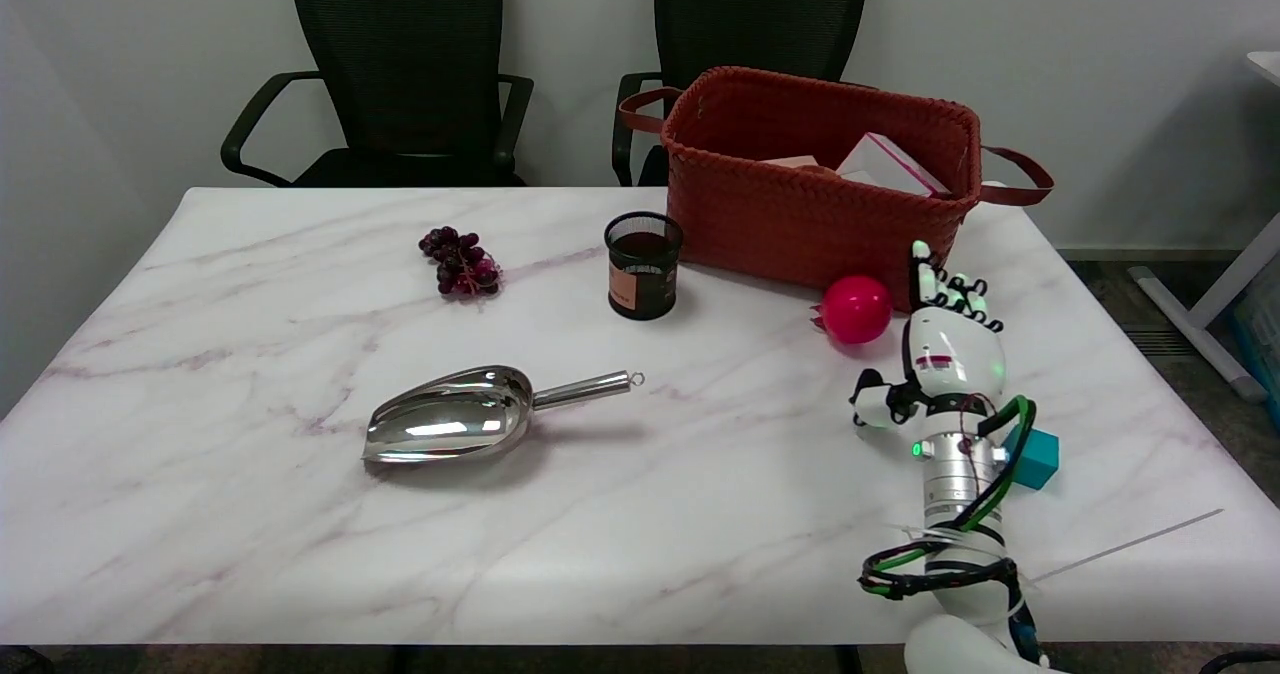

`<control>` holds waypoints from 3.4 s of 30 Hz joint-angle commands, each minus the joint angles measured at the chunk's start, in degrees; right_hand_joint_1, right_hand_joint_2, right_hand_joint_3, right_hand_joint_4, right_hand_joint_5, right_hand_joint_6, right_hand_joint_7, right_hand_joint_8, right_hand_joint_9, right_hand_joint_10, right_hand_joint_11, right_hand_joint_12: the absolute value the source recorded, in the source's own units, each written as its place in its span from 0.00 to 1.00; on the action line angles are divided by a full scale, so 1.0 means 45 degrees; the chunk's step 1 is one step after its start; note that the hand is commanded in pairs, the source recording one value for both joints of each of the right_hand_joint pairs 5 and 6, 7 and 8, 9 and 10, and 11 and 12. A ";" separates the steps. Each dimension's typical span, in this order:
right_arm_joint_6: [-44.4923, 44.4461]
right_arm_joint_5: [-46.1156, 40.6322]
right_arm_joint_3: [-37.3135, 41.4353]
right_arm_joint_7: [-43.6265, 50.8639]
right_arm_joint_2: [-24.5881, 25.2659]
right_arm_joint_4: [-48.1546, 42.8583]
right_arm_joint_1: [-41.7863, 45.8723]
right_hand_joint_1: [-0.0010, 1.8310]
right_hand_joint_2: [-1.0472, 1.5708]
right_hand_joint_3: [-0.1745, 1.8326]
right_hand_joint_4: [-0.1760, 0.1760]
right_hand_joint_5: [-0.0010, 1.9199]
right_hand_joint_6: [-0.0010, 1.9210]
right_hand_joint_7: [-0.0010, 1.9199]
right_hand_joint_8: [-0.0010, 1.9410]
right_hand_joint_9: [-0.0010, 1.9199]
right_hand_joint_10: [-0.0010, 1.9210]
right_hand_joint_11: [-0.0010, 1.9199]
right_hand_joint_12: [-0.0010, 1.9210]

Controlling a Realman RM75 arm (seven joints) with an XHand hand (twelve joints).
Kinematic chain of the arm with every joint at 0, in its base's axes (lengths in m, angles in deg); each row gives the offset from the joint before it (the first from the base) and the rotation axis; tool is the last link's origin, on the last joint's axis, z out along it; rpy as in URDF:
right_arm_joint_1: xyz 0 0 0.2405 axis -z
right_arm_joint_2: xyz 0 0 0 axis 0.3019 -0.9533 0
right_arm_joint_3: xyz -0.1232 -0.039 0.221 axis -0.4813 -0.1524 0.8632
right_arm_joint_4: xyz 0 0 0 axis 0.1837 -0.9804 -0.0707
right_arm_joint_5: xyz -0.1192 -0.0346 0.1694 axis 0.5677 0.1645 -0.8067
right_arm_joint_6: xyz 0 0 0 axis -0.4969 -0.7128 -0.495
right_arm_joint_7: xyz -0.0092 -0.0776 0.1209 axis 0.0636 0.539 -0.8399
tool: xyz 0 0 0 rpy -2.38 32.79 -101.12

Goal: Pick up the black pen container.

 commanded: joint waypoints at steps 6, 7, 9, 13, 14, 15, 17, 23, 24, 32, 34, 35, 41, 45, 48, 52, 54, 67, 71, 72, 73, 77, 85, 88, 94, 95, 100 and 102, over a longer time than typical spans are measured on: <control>0.0673 0.0341 -0.1683 -0.3922 0.0772 -0.3081 -0.0054 0.69 0.54 0.73 0.50 0.03 0.03 0.16 0.16 0.18 0.18 0.11 0.11; 0.0746 0.0341 -0.1701 -0.4135 0.0773 -0.3116 -0.0054 0.69 0.54 0.72 0.50 0.03 0.03 0.16 0.16 0.18 0.18 0.11 0.11; 0.1116 0.0341 -0.1735 -0.4856 0.0824 -0.3205 -0.0088 0.69 0.56 0.69 0.50 0.04 0.04 0.16 0.16 0.18 0.18 0.12 0.12; 0.1670 0.0341 -0.1682 -0.5480 0.0895 -0.3243 -0.0230 0.67 0.59 0.65 0.50 0.04 0.04 0.15 0.15 0.18 0.18 0.12 0.12; 0.1845 0.0341 -0.1664 -0.5658 0.0913 -0.3258 -0.0301 0.67 0.59 0.64 0.50 0.04 0.04 0.15 0.15 0.18 0.18 0.12 0.12; 0.1968 0.0341 -0.1665 -0.5832 0.0930 -0.3259 -0.0407 0.67 0.59 0.64 0.50 0.04 0.04 0.15 0.15 0.18 0.18 0.12 0.12; 0.2128 0.0341 -0.1737 -0.6049 0.0930 -0.3219 -0.0622 0.66 0.60 0.64 0.50 0.04 0.04 0.15 0.15 0.18 0.18 0.11 0.11; 0.2681 0.0199 -0.1966 -0.7317 0.0966 -0.2723 -0.1385 0.66 0.60 0.63 0.50 0.04 0.04 0.15 0.15 0.18 0.18 0.11 0.11; 0.2855 0.0199 -0.1966 -0.7789 0.0984 -0.2599 -0.1508 0.66 0.60 0.63 0.50 0.04 0.04 0.16 0.15 0.18 0.18 0.11 0.11; 0.3534 0.0182 -0.1966 -1.0775 0.1144 -0.1140 -0.2400 0.64 0.60 0.63 0.50 0.04 0.04 0.17 0.17 0.19 0.19 0.11 0.11; 0.3766 0.0182 -0.1966 -1.1130 0.1161 -0.0908 -0.2614 0.64 0.59 0.63 0.50 0.04 0.04 0.19 0.18 0.19 0.19 0.11 0.11; 0.3927 0.0182 -0.1966 -1.1323 0.1161 -0.0730 -0.2738 0.64 0.59 0.63 0.50 0.03 0.03 0.19 0.19 0.19 0.19 0.11 0.11; 0.4722 0.0182 -0.1896 -1.2281 0.1163 0.0244 -0.3304 0.64 0.57 0.62 0.50 0.01 0.01 0.22 0.22 0.21 0.21 0.11 0.11; 0.4899 0.0182 -0.1984 -1.2688 0.1182 0.0782 -0.3661 0.64 0.56 0.58 0.50 0.00 0.00 0.24 0.23 0.21 0.21 0.09 0.09; 0.4950 0.0182 -0.1983 -1.2812 0.1235 0.1097 -0.3782 0.64 0.54 0.53 0.50 0.00 0.00 0.23 0.22 0.16 0.16 0.00 0.00; 0.4954 0.0177 -0.1948 -1.2890 0.1288 0.1418 -0.3834 0.64 0.49 0.48 0.50 0.00 0.00 0.17 0.17 0.11 0.11 0.00 0.00; 0.5046 0.0051 -0.1948 -1.3062 0.1322 0.1521 -0.3850 0.64 0.48 0.44 0.50 0.00 0.00 0.13 0.13 0.08 0.07 0.00 0.00; 0.5286 0.0004 -0.1966 -1.3790 0.1856 0.2890 -0.4353 0.62 0.44 0.28 0.50 0.00 0.00 0.00 0.00 0.02 0.02 0.00 0.00; 0.5269 0.0022 -0.1966 -1.3892 0.1960 0.3231 -0.4534 0.62 0.44 0.27 0.50 0.00 0.00 0.00 0.00 0.02 0.02 0.00 0.00; 0.5269 0.0020 -0.1966 -1.3892 0.1960 0.3316 -0.4603 0.62 0.45 0.27 0.50 0.00 0.00 0.00 0.00 0.02 0.02 0.00 0.00; 0.5269 0.0002 -0.1966 -1.3892 0.1960 0.3366 -0.4654 0.62 0.45 0.27 0.50 0.00 0.00 0.00 0.00 0.03 0.03 0.00 0.00; 0.5289 -0.0067 -0.1966 -1.3892 0.1961 0.3563 -0.4851 0.61 0.45 0.27 0.50 0.00 0.00 0.00 0.00 0.03 0.03 0.00 0.00; 0.5289 -0.0080 -0.1966 -1.4313 0.2121 0.4279 -0.5292 0.61 0.46 0.27 0.50 0.00 0.00 0.02 0.02 0.07 0.07 0.00 0.00; 0.5393 0.0021 -0.2024 -1.4696 0.2139 0.4579 -0.5469 0.60 0.46 0.26 0.50 0.00 0.00 0.03 0.03 0.08 0.08 0.00 0.00; 0.5412 -0.0085 -0.2215 -1.4834 0.2229 0.4982 -0.5736 0.60 0.47 0.26 0.50 0.00 0.00 0.06 0.06 0.10 0.10 0.00 0.00; 0.5432 -0.0085 -0.2215 -1.4854 0.2265 0.5020 -0.5807 0.60 0.47 0.26 0.50 0.00 0.00 0.06 0.06 0.10 0.10 0.00 0.00; 0.5631 0.0004 -0.2215 -1.5140 0.2441 0.5450 -0.6098 0.60 0.47 0.26 0.50 0.00 0.00 0.08 0.08 0.11 0.11 0.00 0.00; 0.5752 0.0022 -0.2215 -1.5241 0.2494 0.5620 -0.6268 0.60 0.47 0.26 0.50 0.00 0.00 0.08 0.08 0.11 0.11 0.00 0.00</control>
